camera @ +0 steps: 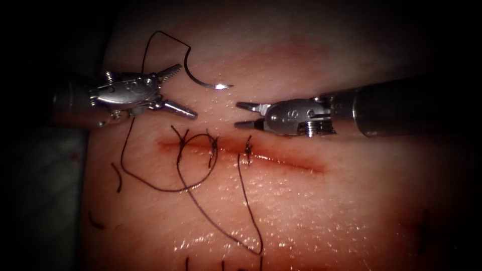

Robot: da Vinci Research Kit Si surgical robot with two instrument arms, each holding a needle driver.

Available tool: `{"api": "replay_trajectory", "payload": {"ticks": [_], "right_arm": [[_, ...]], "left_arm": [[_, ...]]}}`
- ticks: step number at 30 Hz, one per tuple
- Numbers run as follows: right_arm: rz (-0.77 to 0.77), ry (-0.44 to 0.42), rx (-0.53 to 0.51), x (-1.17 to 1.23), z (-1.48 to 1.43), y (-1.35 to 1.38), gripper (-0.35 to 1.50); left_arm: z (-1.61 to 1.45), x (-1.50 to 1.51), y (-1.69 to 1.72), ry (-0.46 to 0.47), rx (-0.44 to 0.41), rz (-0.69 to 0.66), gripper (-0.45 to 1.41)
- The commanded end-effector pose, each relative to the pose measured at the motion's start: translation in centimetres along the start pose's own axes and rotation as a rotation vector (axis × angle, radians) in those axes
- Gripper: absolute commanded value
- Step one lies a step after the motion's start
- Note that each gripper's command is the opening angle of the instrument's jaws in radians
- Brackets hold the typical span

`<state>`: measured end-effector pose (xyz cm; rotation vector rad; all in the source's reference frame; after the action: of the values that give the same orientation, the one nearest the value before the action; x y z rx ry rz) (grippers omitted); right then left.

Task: Wound Closure
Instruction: With the left gripper, pick up the needle.

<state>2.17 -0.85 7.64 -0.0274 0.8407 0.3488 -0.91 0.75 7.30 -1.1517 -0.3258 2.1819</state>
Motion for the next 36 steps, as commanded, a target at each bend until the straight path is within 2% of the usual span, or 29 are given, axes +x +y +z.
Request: {"api": "replay_trajectory", "payload": {"ticks": [1,3,4,5,7,8,12,14,20,24,32,36], "right_arm": [[0.015,-0.009,-0.012,-0.11,-0.24,-0.02,0.94],[0.031,-0.017,-0.021,-0.17,-0.45,-0.02,0.94],[0.031,-0.017,-0.021,-0.17,-0.45,-0.02,0.94],[0.042,-0.019,-0.035,-0.22,-0.67,-0.01,0.94],[0.047,-0.016,-0.043,-0.25,-0.76,-0.01,0.94],[0.057,-0.01,-0.058,-0.3,-0.95,0.01,0.94],[0.064,-0.009,-0.073,-0.37,-1.15,0.02,0.94],[0.065,-0.019,-0.082,-0.45,-1.32,0.0,0.94],[0.066,-0.037,-0.097,-0.55,-1.52,-0.03,0.93],[0.07,-0.038,-0.109,-0.61,-1.63,-0.04,0.93],[0.077,-0.035,-0.109,-0.64,-1.66,-0.11,0.93],[0.08,-0.028,-0.106,-0.65,-1.64,-0.17,0.91]], "left_arm": [[0.19,-0.01,-0.05,-0.01,0.006,0.055,0.63],[0.27,-0.03,-0.08,-0.026,0.02,0.08,0.64],[0.27,-0.03,-0.08,-0.026,0.02,0.08,0.64],[0.36,-0.05,-0.12,-0.077,0.047,0.092,0.69],[0.38,-0.06,-0.14,-0.099,0.052,0.096,0.71],[0.41,-0.06,-0.18,-0.139,0.055,0.107,0.73],[0.44,-0.07,-0.23,-0.183,0.06,0.114,0.76],[0.46,-0.08,-0.25,-0.241,0.062,0.127,0.79],[0.51,-0.07,-0.24,-0.351,0.05,0.159,0.79],[0.56,-0.05,-0.24,-0.393,0.043,0.19,0.79],[0.73,-0.01,-0.32,-0.431,0.064,0.189,0.83],[0.87,-0.05,-0.36,-0.479,0.05,0.209,0.83]]}}
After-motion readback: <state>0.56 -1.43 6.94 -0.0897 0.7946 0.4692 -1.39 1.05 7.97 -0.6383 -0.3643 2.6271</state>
